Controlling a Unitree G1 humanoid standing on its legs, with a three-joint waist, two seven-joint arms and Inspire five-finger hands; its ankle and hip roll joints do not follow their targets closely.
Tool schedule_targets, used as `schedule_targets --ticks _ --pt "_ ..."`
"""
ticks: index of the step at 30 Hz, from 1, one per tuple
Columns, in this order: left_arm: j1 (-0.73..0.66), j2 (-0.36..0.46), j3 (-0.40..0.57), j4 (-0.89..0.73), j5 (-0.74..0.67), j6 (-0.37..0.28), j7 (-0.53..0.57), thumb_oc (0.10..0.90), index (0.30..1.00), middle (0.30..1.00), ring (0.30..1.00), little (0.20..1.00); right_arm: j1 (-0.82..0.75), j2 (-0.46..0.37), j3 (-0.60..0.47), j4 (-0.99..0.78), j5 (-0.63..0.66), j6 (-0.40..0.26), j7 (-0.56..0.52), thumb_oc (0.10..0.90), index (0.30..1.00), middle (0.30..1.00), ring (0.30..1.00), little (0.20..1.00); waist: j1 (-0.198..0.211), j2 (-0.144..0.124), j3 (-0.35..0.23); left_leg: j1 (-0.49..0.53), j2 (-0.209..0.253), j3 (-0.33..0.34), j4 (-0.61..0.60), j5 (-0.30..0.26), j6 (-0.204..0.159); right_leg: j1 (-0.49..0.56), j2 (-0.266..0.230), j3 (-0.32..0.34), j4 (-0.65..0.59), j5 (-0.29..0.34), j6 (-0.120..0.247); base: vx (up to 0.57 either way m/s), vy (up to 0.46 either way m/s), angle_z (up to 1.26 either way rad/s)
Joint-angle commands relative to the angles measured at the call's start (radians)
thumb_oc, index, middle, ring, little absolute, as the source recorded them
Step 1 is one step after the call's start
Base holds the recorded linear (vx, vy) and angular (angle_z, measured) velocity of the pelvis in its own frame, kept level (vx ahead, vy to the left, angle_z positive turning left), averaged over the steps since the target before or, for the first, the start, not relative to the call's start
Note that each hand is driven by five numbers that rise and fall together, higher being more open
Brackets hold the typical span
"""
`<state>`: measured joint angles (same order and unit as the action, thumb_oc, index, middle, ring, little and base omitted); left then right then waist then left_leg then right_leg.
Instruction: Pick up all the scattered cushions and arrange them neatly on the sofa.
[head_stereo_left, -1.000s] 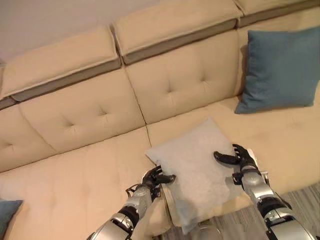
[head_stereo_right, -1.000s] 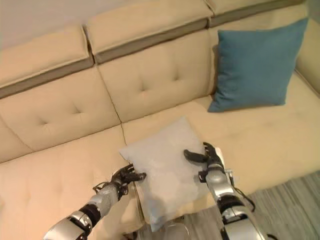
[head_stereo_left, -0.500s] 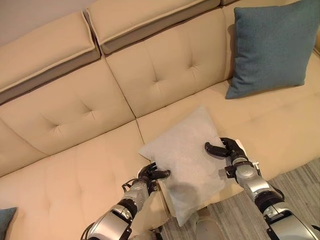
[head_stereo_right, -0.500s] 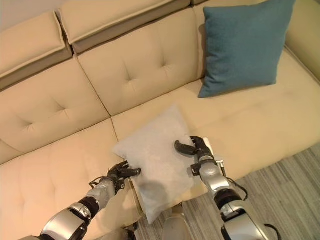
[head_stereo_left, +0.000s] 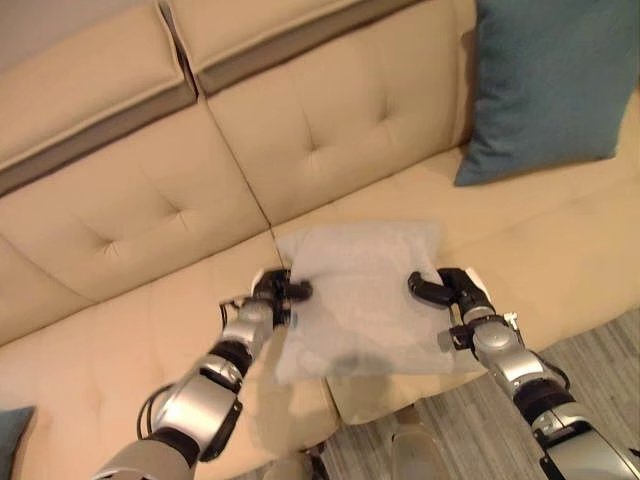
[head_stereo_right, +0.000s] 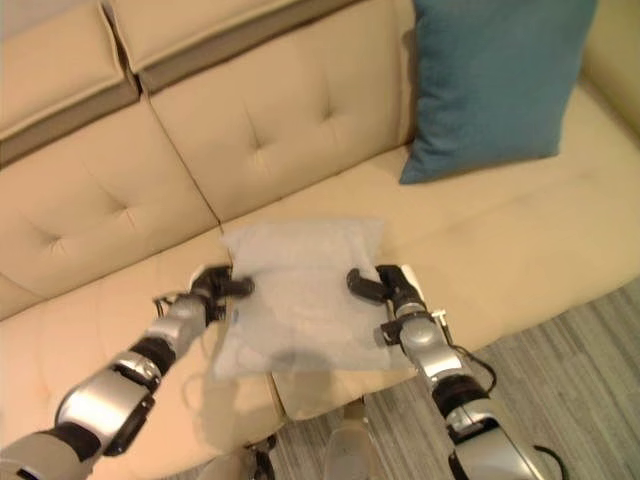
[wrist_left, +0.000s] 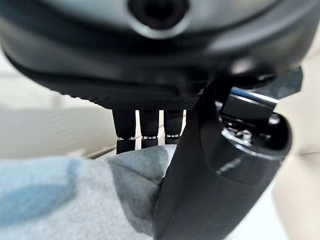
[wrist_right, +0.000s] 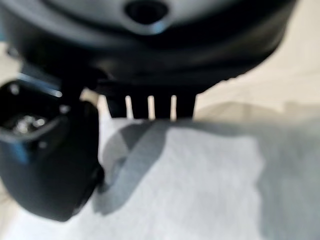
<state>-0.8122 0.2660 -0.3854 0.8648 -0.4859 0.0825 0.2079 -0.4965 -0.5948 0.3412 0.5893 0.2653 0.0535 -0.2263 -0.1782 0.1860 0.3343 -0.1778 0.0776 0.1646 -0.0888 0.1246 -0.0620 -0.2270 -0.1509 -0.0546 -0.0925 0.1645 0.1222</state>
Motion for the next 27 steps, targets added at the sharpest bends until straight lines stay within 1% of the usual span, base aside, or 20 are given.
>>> schedule_targets --ticks 1,2,3,7,8,9,10,12,13,14,15,16,17,18,20,22,23,24,26,27 --pt "-0.249 0.082 0.011 -0.109 0.023 -0.171 0.07 0.4 0.3 0.3 0.3 0.3 -0.269 0.018 -0.067 -0.142 -0.157 -0.073 -0.158 0.4 0.3 0.3 0.3 0.3 0.057 -0.063 -0.042 -0.031 -0.039 -0.07 0.001 -0.067 -0.021 -0.011 -0.013 -0.037 0.031 -0.097 0.017 -0.02 -0.021 0.17" --pt "-0.262 0.099 0.013 -0.133 0.021 -0.181 0.088 0.4 0.3 0.3 0.3 0.3 -0.315 0.021 -0.061 -0.155 -0.19 -0.066 -0.185 0.4 0.3 0.3 0.3 0.3 0.063 -0.065 -0.04 -0.041 -0.04 -0.071 0.001 -0.064 -0.022 -0.02 -0.013 -0.038 0.033 -0.096 0.017 -0.02 -0.02 0.11" --pt "-0.264 0.101 0.015 -0.133 0.021 -0.18 0.088 0.4 0.3 0.3 0.3 0.3 -0.319 0.022 -0.059 -0.154 -0.19 -0.065 -0.186 0.4 0.3 0.3 0.3 0.3 0.062 -0.065 -0.04 -0.047 -0.04 -0.071 0.001 -0.059 -0.021 -0.027 -0.014 -0.037 0.033 -0.091 0.016 -0.02 -0.018 0.06" --pt "-0.302 0.145 0.032 -0.239 0.05 -0.218 0.168 0.4 0.3 0.3 0.3 0.3 -0.468 0.004 -0.039 -0.179 -0.272 -0.049 -0.263 0.4 0.3 0.3 0.3 0.3 0.089 -0.07 -0.041 -0.087 -0.039 -0.08 0.001 -0.049 -0.025 -0.064 -0.014 -0.041 0.037 -0.088 0.014 -0.03 -0.018 0.04" --pt "-0.31 0.145 0.044 -0.268 0.047 -0.249 0.203 0.4 0.3 0.3 0.3 0.3 -0.536 -0.008 -0.018 -0.167 -0.309 -0.048 -0.293 0.4 0.3 0.3 0.3 0.3 0.101 -0.076 -0.042 -0.1 -0.037 -0.083 0.001 -0.05 -0.029 -0.074 -0.012 -0.043 0.039 -0.094 0.014 -0.05 -0.034 0.1" --pt "-0.312 0.145 0.049 -0.275 0.049 -0.262 0.222 0.4 0.3 0.3 0.3 0.3 -0.567 -0.013 -0.008 -0.162 -0.328 -0.05 -0.312 0.4 0.3 0.3 0.3 0.3 0.104 -0.079 -0.042 -0.107 -0.036 -0.084 0.001 -0.047 -0.03 -0.083 -0.012 -0.044 0.041 -0.093 0.014 -0.03 -0.026 0.07" --pt "-0.313 0.145 0.05 -0.275 0.05 -0.262 0.222 0.4 0.3 0.3 0.3 0.3 -0.57 -0.013 -0.007 -0.161 -0.328 -0.051 -0.313 0.4 0.3 0.3 0.3 0.3 0.104 -0.079 -0.041 -0.112 -0.036 -0.083 0.001 -0.042 -0.03 -0.088 -0.013 -0.043 0.041 -0.088 0.013 -0.04 -0.02 0.07" --pt "-0.316 0.143 0.062 -0.307 0.107 -0.296 0.303 0.4 0.3 0.3 0.3 0.3 -0.654 -0.029 0.031 -0.148 -0.404 -0.052 -0.375 0.4 0.3 0.3 0.3 0.3 0.117 -0.089 -0.041 -0.127 -0.033 -0.087 0.001 -0.042 -0.035 -0.104 -0.01 -0.043 0.044 -0.091 0.013 -0.02 -0.032 0.03" --pt "-0.317 0.143 0.064 -0.308 0.109 -0.296 0.305 0.4 0.3 0.3 0.3 0.3 -0.659 -0.029 0.033 -0.145 -0.404 -0.053 -0.376 0.4 0.3 0.3 0.3 0.3 0.116 -0.089 -0.042 -0.133 -0.034 -0.087 0.001 -0.035 -0.034 -0.111 -0.01 -0.042 0.044 -0.084 0.012 -0.02 -0.032 0.08" --pt "-0.332 0.18 0.062 -0.301 0.224 -0.277 0.352 0.4 0.3 0.3 0.3 0.3 -0.694 -0.012 0.037 -0.123 -0.352 -0.079 -0.395 0.4 0.3 0.3 0.3 0.3 0.124 -0.094 -0.038 -0.142 -0.031 -0.089 0.001 -0.039 -0.038 -0.12 -0.008 -0.042 0.045 -0.088 0.013 -0.05 -0.012 0.11" --pt "-0.334 0.181 0.063 -0.302 0.225 -0.277 0.353 0.4 0.3 0.3 0.3 0.3 -0.698 -0.012 0.038 -0.12 -0.35 -0.081 -0.395 0.4 0.3 0.3 0.3 0.3 0.124 -0.095 -0.037 -0.147 -0.032 -0.089 0.001 -0.032 -0.038 -0.125 -0.009 -0.041 0.045 -0.082 0.012 -0.03 -0.027 0.11" --pt "-0.338 0.207 0.066 -0.292 0.288 -0.25 0.383 0.4 0.3 0.3 0.3 0.3 -0.71 0.006 0.046 -0.105 -0.319 -0.089 -0.388 0.4 0.3 0.3 0.3 0.3 0.128 -0.099 -0.038 -0.156 -0.031 -0.089 0.001 -0.03 -0.039 -0.134 -0.007 -0.039 0.044 -0.079 0.012 -0.01 -0.031 0.01" --pt "-0.335 0.245 0.071 -0.277 0.377 -0.211 0.444 0.4 0.3 0.3 0.3 0.3 -0.743 0.01 0.083 -0.083 -0.3 -0.091 -0.371 0.4 0.3 0.3 0.3 0.3 0.137 -0.106 -0.044 -0.164 -0.027 -0.087 0.001 -0.033 -0.043 -0.139 -0.006 -0.038 0.038 -0.08 0.014 0.0 -0.034 0.02" --pt "-0.333 0.267 0.078 -0.244 0.428 -0.182 0.485 0.4 0.3 0.3 0.3 0.3 -0.755 0.017 0.098 -0.069 -0.292 -0.097 -0.363 0.4 0.3 0.3 0.3 0.3 0.14 -0.11 -0.047 -0.171 -0.024 -0.085 0.001 -0.03 -0.045 -0.145 -0.005 -0.04 0.035 -0.076 0.015 -0.01 -0.021 0.05" --pt "-0.333 0.272 0.086 -0.225 0.44 -0.171 0.508 0.4 0.3 0.3 0.3 0.3 -0.769 0.019 0.108 -0.056 -0.286 -0.1 -0.364 0.4 0.3 0.3 0.3 0.3 0.14 -0.113 -0.05 -0.182 -0.023 -0.084 0.001 -0.021 -0.045 -0.156 -0.005 -0.038 0.032 -0.068 0.015 -0.02 -0.009 0.15" --pt "-0.331 0.262 0.1 -0.171 0.406 -0.162 0.525 0.4 0.3 0.3 0.3 0.3 -0.787 0.032 0.13 -0.021 -0.271 -0.095 -0.364 0.4 0.3 0.3 0.3 0.3 0.142 -0.119 -0.054 -0.19 -0.021 -0.083 0.001 -0.017 -0.047 -0.159 -0.002 -0.041 0.026 -0.064 0.014 0.0 -0.013 -0.1" --pt "-0.337 0.263 0.101 -0.143 0.4 -0.162 0.529 0.4 0.3 0.3 0.3 0.3 -0.794 0.045 0.136 0.005 -0.247 -0.097 -0.372 0.4 0.3 0.3 0.3 0.3 0.141 -0.121 -0.053 -0.194 -0.02 -0.085 0.001 -0.015 -0.048 -0.161 -0.001 -0.045 0.024 -0.062 0.014 0.01 -0.005 -0.24" --pt "-0.335 0.263 0.107 -0.101 0.402 -0.14 0.567 0.4 0.3 0.3 0.3 0.3 -0.783 0.079 0.13 0.025 -0.229 -0.095 -0.392 0.4 0.3 0.3 0.3 0.3 0.141 -0.124 -0.051 -0.198 -0.018 -0.089 0.001 -0.018 -0.051 -0.162 0.003 -0.049 0.019 -0.064 0.015 0.0 -0.002 -0.22" --pt "-0.328 0.255 0.117 -0.084 0.384 -0.138 0.573 0.4 0.3 0.3 0.3 0.3 -0.773 0.086 0.128 0.038 -0.232 -0.091 -0.397 0.4 0.3 0.3 0.3 0.3 0.141 -0.126 -0.05 -0.205 -0.02 -0.092 0.001 -0.012 -0.049 -0.167 0.003 -0.051 0.016 -0.057 0.015 0.0 0.023 -0.04" --pt "-0.324 0.245 0.119 -0.048 0.385 -0.123 0.579 0.4 0.3 0.3 0.3 0.3 -0.756 0.103 0.126 0.066 -0.221 -0.086 -0.41 0.4 0.3 0.3 0.3 0.3 0.141 -0.129 -0.048 -0.206 -0.021 -0.099 0.001 -0.018 -0.049 -0.166 0.005 -0.056 0.014 -0.06 0.016 0.0 0.028 0.13"
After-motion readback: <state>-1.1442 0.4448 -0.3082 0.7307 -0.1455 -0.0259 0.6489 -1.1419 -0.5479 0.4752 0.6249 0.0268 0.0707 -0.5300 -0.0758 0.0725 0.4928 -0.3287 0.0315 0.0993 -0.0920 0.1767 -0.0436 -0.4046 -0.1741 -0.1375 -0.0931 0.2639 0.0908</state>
